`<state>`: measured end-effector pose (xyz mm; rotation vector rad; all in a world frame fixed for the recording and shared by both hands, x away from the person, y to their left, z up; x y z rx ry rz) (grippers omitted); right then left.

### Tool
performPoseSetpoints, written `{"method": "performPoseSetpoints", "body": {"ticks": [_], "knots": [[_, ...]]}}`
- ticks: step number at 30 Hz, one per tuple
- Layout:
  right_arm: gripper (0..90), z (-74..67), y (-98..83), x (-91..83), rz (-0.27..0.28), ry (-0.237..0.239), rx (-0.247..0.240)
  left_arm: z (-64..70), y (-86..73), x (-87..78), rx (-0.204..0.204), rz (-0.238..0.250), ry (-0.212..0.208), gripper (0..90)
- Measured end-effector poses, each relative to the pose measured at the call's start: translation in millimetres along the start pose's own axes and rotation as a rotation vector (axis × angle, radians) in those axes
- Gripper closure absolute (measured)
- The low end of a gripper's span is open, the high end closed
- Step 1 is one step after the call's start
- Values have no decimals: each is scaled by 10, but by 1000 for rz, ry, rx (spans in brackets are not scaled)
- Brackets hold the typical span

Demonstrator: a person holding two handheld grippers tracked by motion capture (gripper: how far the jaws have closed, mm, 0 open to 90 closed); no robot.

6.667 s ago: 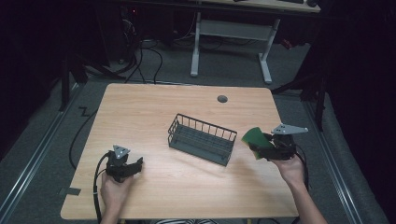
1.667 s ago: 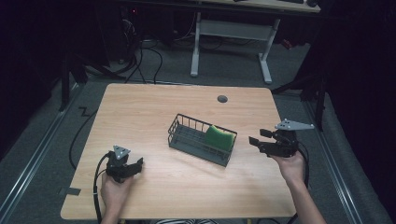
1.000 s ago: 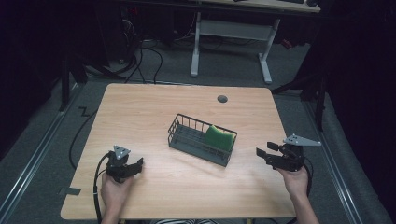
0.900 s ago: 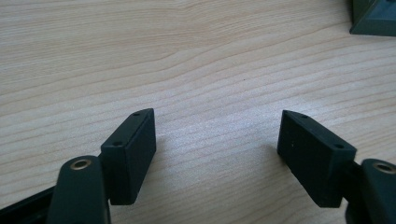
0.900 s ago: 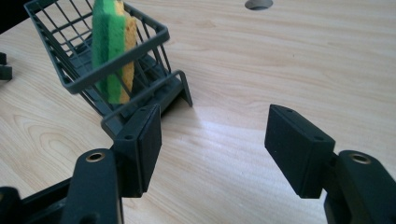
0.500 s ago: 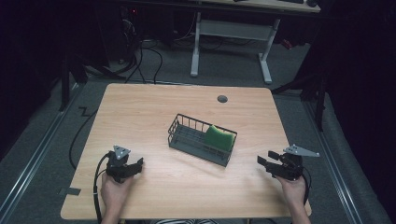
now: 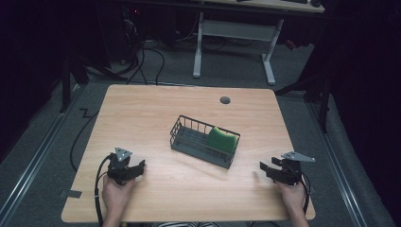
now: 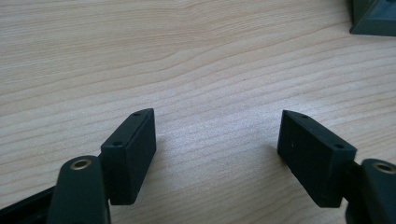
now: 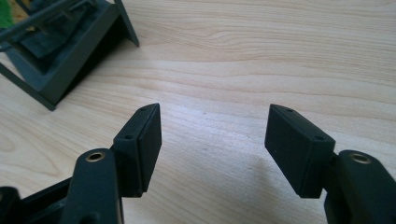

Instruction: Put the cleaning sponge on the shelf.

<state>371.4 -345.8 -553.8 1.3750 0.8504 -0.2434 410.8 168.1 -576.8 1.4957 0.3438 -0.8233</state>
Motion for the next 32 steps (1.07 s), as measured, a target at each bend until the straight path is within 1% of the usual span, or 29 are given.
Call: {"method": "performPoseSetpoints", "body": {"ticks": [3,9,11,13,14,18,20,21,22,24,27,32], "knots": [[365,4,-19,43,-4,-12,2,0,0,0,0,0,0,286],[364,6,-57,109,-14,-39,-13,0,0,0,0,0,0,286],[365,10,-75,135,-26,-60,-24,0,0,0,0,0,0,286],[366,10,-81,153,-37,-82,-49,0,0,0,0,0,0,286],[366,4,-76,155,-32,-83,-54,0,0,0,0,0,0,286],[355,-3,-77,167,-43,-88,-60,0,0,0,0,0,0,286],[347,-24,-79,176,-52,-103,-87,-1,-1,-1,2,-1,0,286],[342,-26,-79,176,-52,-103,-90,-1,-1,-2,2,-2,0,286],[335,-23,-80,177,-53,-98,-83,-1,-1,-2,2,-1,0,286],[324,-24,-80,177,-54,-103,-89,-1,-2,-2,3,-2,1,285],[320,-23,-81,177,-55,-107,-83,0,-3,-4,2,-2,0,285],[315,-28,-81,179,-56,-109,-79,-7,-2,-7,-4,2,6,309]]}}
Point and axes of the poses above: each handheld gripper's, and its own axes: x roughly forward along the jaws, y roughly out of its top, z roughly to its right, the point moved 6 cm from there along x, roughly forward along the jaws, and after that the axes turned 6 degrees about -x, right-handed, at the moved point
